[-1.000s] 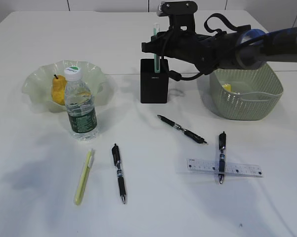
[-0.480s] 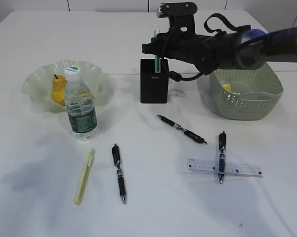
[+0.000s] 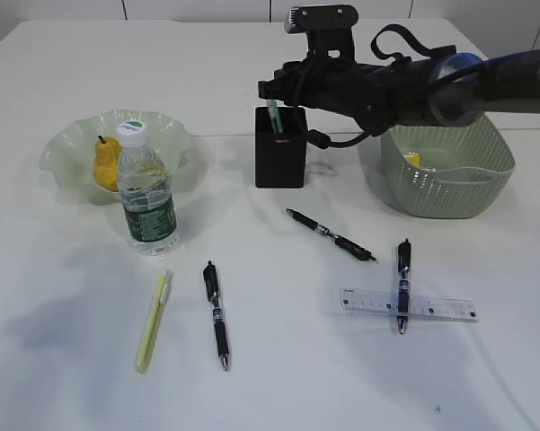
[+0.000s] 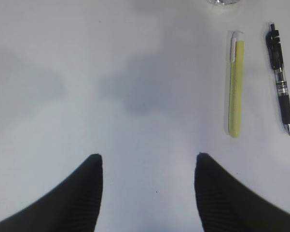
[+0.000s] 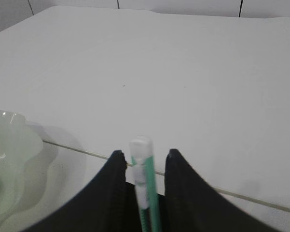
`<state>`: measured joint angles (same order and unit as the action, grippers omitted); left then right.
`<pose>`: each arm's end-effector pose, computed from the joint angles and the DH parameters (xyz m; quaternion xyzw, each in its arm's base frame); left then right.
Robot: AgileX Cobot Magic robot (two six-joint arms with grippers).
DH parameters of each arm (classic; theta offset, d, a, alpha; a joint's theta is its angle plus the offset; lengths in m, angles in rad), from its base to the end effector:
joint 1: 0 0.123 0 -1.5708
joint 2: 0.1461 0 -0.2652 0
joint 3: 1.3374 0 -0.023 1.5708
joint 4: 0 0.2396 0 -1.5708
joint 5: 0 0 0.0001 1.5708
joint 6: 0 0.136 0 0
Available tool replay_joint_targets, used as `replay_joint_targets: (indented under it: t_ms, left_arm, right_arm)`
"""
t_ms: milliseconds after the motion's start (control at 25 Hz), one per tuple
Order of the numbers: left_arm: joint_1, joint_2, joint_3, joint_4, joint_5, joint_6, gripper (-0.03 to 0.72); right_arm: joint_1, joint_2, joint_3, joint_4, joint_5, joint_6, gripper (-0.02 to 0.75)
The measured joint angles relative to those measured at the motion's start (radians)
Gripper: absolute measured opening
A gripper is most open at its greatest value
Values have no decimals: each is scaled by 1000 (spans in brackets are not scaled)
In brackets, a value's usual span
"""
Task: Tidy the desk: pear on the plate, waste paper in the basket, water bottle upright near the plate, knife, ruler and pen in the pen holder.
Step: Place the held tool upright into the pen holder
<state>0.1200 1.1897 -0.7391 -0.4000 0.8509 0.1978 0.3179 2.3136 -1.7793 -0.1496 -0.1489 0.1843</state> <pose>0.2238 -0.0131 0.1973 -0.0648 0.9678 -0.1406 0.1986 0.5327 0.1784 0.1671 -0.1194 0.7958 0.1133 0.5827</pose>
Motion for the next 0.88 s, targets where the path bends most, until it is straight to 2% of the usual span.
replay_joint_targets:
  t_ms: [320, 560, 880]
  left_arm:
    - [0, 0, 0, 0, 1, 0, 428]
    - [0, 0, 0, 0, 1, 0, 426]
    - [0, 0, 0, 0, -1, 0, 426]
  right_arm:
    - [0, -5, 0, -2, 30, 0, 241]
    - [0, -85, 0, -2, 264, 0, 242]
    - [0, -220, 0, 0, 679, -91, 242]
